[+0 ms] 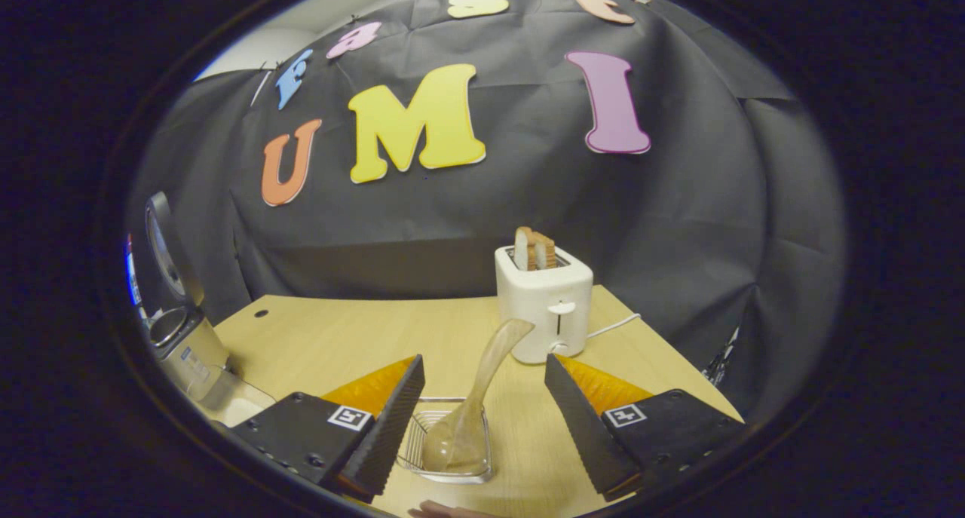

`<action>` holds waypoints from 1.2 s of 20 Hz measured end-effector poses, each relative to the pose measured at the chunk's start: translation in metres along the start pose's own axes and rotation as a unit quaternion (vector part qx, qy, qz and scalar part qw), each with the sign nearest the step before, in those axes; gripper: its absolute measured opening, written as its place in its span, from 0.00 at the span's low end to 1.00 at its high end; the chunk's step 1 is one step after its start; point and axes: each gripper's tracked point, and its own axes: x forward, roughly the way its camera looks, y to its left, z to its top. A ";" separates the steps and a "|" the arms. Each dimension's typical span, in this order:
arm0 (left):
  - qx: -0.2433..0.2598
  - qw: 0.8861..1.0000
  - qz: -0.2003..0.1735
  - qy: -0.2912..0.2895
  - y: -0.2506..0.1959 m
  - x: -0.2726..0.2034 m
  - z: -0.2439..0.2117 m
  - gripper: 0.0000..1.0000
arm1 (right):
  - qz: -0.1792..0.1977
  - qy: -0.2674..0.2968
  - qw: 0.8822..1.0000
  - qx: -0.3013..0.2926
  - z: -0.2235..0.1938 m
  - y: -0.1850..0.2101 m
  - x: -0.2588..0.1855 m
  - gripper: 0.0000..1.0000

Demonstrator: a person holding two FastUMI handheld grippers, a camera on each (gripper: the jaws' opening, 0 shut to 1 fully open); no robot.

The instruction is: Close the left gripper, press the button to open the rice cooker; take a wooden spoon from the chopstick holder with the right hand, scoop a spoonful of rice and pour it into the rice cooker, then put the wooden spoon back into the chopstick holder.

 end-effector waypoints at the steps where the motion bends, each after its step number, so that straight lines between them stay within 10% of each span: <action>1: -0.002 1.000 -0.002 0.002 0.002 -0.001 -0.001 1.00 | -0.003 0.009 1.000 -0.004 -0.002 0.001 0.010 0.92; 10: -0.004 1.000 0.013 -0.008 0.021 -0.005 0.005 1.00 | -0.035 0.087 0.996 -0.011 -0.019 0.006 0.057 0.96; 14: 0.001 1.000 0.009 -0.012 0.017 -0.004 0.006 1.00 | -0.017 0.109 0.994 -0.005 -0.032 0.017 0.063 0.79; 19: 0.003 1.000 0.017 -0.012 0.022 -0.005 0.005 1.00 | 0.015 0.124 0.992 0.013 -0.041 0.027 0.064 0.17; 24: 0.002 1.000 0.020 -0.013 0.025 -0.005 0.007 1.00 | -0.006 0.092 0.996 0.012 -0.019 0.026 0.040 0.09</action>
